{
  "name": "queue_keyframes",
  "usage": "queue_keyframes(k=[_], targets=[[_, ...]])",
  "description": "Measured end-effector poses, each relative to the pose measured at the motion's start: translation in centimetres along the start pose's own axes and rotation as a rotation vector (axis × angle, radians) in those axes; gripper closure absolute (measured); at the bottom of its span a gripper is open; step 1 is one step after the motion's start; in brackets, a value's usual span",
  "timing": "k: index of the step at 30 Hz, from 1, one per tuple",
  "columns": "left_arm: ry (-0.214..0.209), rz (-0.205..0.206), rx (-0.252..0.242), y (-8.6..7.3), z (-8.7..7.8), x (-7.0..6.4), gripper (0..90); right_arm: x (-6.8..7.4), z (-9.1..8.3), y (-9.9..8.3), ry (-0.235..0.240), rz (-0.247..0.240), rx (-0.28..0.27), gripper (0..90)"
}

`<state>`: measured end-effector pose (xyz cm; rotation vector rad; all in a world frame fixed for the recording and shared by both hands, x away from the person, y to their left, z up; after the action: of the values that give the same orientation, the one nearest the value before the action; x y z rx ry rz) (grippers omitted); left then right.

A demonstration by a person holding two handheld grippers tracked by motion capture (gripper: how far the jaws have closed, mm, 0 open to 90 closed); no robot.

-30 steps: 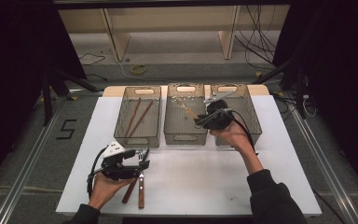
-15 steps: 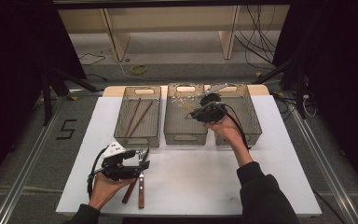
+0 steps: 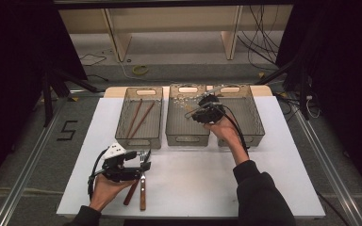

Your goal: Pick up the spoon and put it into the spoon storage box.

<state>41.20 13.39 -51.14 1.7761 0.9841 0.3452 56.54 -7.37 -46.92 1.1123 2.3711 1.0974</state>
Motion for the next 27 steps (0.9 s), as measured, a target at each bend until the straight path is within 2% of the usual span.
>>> queue_keyframes(k=[15,18,20,27], targets=[[-0.001,-0.002,0.005,-0.1,0.1,0.0,22.0,0.2,1.1,-0.5,-0.002,0.009,0.026,73.3],[-0.001,-0.003,0.004,-0.1,0.1,0.0,22.0,0.3,1.2,-0.4,0.016,0.03,0.027,64.1],[-0.001,-0.002,0.006,-0.1,0.1,0.0,22.0,0.3,1.1,-0.3,0.032,0.031,0.019,61.4],[0.004,-0.002,0.009,-0.1,0.0,0.1,22.0,0.2,0.2,-0.2,0.037,0.03,0.001,53.0]])
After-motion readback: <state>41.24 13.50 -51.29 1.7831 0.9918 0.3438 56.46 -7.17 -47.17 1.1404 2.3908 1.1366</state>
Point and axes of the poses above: each handheld gripper's, and its own axes: z roughly forward along the jaws, y roughly out of its top, x roughly to its left, the point moved 10 cm from there along z, roughly forward along the jaws, and after that the axes turned 5 degrees about -x, right-handed, at the moved point
